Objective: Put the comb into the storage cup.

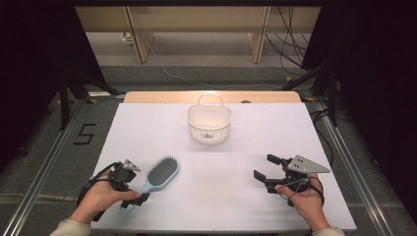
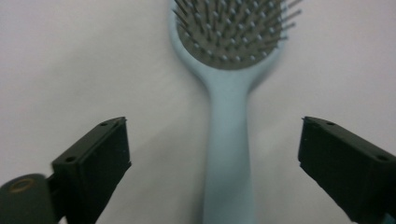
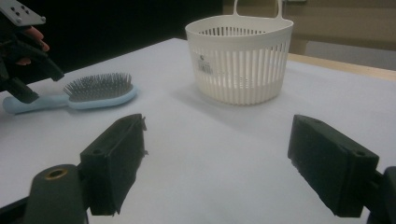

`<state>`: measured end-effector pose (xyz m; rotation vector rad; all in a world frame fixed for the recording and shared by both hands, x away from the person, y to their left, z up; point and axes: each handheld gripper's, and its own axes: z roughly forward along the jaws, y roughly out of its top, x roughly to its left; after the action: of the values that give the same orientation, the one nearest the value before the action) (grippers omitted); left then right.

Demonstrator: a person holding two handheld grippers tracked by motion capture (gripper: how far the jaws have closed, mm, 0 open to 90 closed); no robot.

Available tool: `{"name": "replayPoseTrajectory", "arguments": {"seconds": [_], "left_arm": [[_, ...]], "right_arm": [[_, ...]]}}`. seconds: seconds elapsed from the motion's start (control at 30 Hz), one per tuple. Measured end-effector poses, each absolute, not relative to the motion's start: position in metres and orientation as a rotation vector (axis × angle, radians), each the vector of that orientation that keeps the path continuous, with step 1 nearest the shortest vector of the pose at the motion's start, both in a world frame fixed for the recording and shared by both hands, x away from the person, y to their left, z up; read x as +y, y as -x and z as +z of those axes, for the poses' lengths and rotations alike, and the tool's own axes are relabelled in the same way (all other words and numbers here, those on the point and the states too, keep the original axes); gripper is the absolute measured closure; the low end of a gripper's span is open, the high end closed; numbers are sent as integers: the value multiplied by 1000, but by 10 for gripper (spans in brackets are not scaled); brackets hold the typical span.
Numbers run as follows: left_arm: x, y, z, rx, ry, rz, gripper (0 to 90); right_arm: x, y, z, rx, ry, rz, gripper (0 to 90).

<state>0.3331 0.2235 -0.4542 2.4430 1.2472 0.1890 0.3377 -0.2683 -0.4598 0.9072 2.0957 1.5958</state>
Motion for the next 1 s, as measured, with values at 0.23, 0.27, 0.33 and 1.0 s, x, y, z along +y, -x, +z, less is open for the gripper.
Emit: {"name": "replayPoseTrajectory", "arguments": {"seconds": [0.23,0.27,0.33,1.0], "left_arm": [[220,-342,-455,1293,-2480,159,154],[219,-342,-455,1290,-2498,148,157],[215,-344,-456,1294,-2518,120,162],[198,-360,-463,1355,-2624,74,340]], "right_arm": [[-269,-338,-460,2095,-906,1600,195],[-269,-338,-460,2096,-906,1597,194],[-268,-338,-460,2095,-905,1598,193],[-268,-338,-460,2098,-903,1597,192]]}}
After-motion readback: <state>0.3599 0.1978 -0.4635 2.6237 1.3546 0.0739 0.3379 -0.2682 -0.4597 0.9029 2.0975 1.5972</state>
